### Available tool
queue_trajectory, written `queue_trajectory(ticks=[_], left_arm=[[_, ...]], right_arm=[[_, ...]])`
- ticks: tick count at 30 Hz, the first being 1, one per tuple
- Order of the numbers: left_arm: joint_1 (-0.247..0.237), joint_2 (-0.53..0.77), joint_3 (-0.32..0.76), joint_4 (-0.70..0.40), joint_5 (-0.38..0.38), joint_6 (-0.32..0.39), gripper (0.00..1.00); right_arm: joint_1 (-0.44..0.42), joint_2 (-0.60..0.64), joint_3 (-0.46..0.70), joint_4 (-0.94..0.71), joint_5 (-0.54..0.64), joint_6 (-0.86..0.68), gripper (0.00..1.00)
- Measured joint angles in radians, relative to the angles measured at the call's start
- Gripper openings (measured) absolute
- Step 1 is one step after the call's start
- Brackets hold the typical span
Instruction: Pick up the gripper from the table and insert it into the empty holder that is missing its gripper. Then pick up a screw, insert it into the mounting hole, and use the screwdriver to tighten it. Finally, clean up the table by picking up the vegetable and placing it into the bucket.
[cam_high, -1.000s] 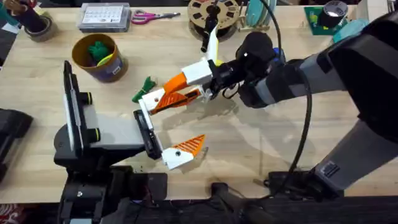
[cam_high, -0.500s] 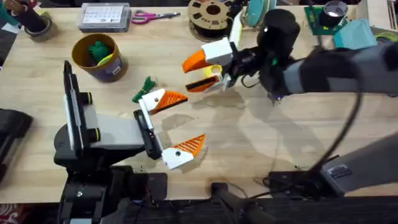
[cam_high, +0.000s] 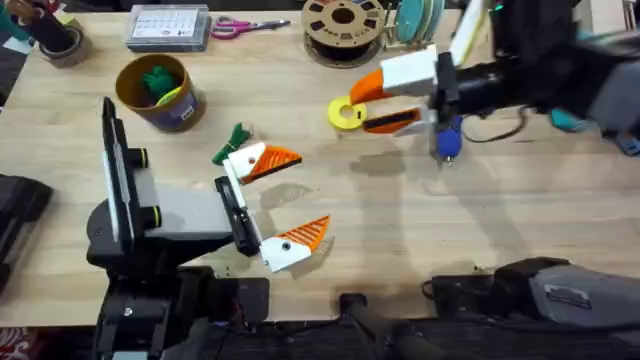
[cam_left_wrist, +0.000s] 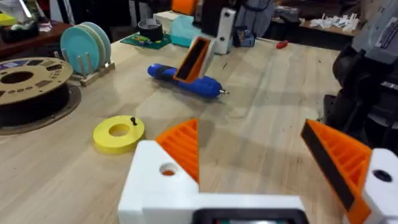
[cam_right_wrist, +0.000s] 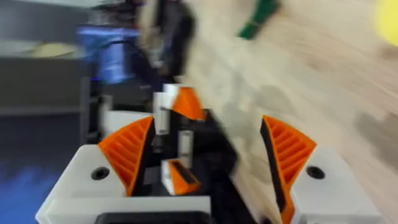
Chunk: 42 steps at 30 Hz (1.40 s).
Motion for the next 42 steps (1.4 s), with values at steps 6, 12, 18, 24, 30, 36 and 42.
queue_trajectory(ticks=[6, 12, 18, 24, 30, 36, 42], left_arm=[[0.000, 0.000, 0.000, 0.000, 0.000, 0.000, 0.985], [0.000, 0.000, 0.000, 0.000, 0.000, 0.000, 0.985], [0.000, 0.000, 0.000, 0.000, 0.000, 0.000, 0.985], [0.000, 0.000, 0.000, 0.000, 0.000, 0.000, 0.985], [0.000, 0.000, 0.000, 0.000, 0.000, 0.000, 0.985], [0.000, 0.000, 0.000, 0.000, 0.000, 0.000, 0.985], [0.000, 0.000, 0.000, 0.000, 0.000, 0.000, 0.985]], right_arm=[[-0.004, -0.046, 0.192, -0.418, 0.300, -0.267, 0.995], [-0.003, -0.049, 0.337, -0.596, 0.559, -0.411, 0.996], [0.020, -0.049, 0.358, -0.658, 0.742, -0.459, 0.996], [0.056, -0.049, 0.358, -0.664, 0.850, -0.471, 0.996], [0.065, -0.049, 0.358, -0.662, 0.889, -0.481, 0.996], [0.065, -0.049, 0.358, -0.644, 0.897, -0.482, 0.996], [0.065, -0.041, 0.358, -0.633, 0.898, -0.489, 0.996]])
